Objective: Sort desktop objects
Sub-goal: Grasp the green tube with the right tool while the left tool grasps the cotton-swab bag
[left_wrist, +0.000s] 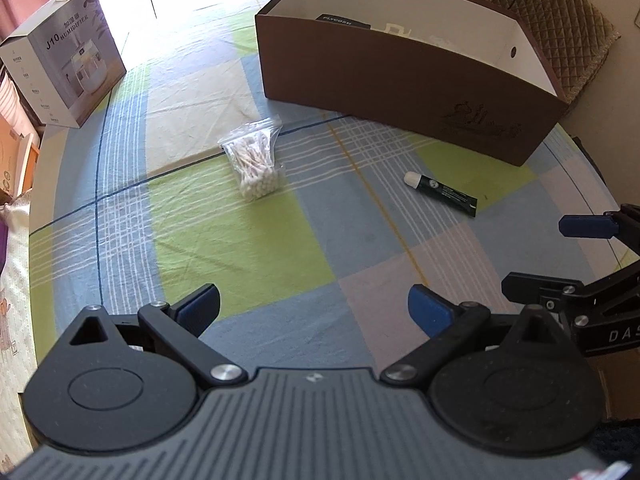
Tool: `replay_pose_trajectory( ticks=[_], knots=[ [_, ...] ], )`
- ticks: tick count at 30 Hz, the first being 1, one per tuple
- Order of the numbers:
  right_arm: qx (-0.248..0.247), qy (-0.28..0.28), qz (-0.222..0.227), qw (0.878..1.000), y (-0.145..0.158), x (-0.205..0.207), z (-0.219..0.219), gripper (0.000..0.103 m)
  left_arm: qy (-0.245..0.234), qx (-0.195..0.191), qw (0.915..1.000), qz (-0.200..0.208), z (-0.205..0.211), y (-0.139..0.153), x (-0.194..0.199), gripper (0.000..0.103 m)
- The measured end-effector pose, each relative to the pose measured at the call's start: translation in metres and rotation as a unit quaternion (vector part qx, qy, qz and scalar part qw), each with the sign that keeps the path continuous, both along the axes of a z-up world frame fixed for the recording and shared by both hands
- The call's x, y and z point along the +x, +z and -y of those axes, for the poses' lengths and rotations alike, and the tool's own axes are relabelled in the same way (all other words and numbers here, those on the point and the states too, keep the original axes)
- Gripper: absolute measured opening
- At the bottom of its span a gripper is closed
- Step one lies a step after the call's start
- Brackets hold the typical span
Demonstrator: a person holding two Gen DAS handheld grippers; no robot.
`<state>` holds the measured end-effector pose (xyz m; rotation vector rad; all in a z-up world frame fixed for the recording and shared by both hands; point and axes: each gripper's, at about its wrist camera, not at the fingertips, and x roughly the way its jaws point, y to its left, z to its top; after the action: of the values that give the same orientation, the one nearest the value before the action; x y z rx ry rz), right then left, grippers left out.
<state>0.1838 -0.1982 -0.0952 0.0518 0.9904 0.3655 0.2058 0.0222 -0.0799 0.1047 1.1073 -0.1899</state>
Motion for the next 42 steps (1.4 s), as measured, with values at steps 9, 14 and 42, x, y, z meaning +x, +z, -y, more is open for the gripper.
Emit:
replay_pose_trajectory(
  ticks=[9, 14, 42],
  knots=[
    [-0.016, 0.011, 0.025, 1.0, -0.02, 0.029, -0.005, 0.084, 0.009, 0.016, 0.9998, -0.003, 0.002, -0.019, 0.02, 0.099],
    [-0.025, 0.024, 0.031, 0.999, -0.033, 0.048, -0.01, 0.065, 0.023, 0.006, 0.9997, -0.006, -0.006, -0.029, 0.037, 0.098],
    [-0.084, -0.026, 0.029, 0.996, -0.062, 0.097, -0.034, 0.014, 0.025, 0.015, 0.9995, 0.01, -0.02, -0.059, 0.123, 0.093]
  ],
)
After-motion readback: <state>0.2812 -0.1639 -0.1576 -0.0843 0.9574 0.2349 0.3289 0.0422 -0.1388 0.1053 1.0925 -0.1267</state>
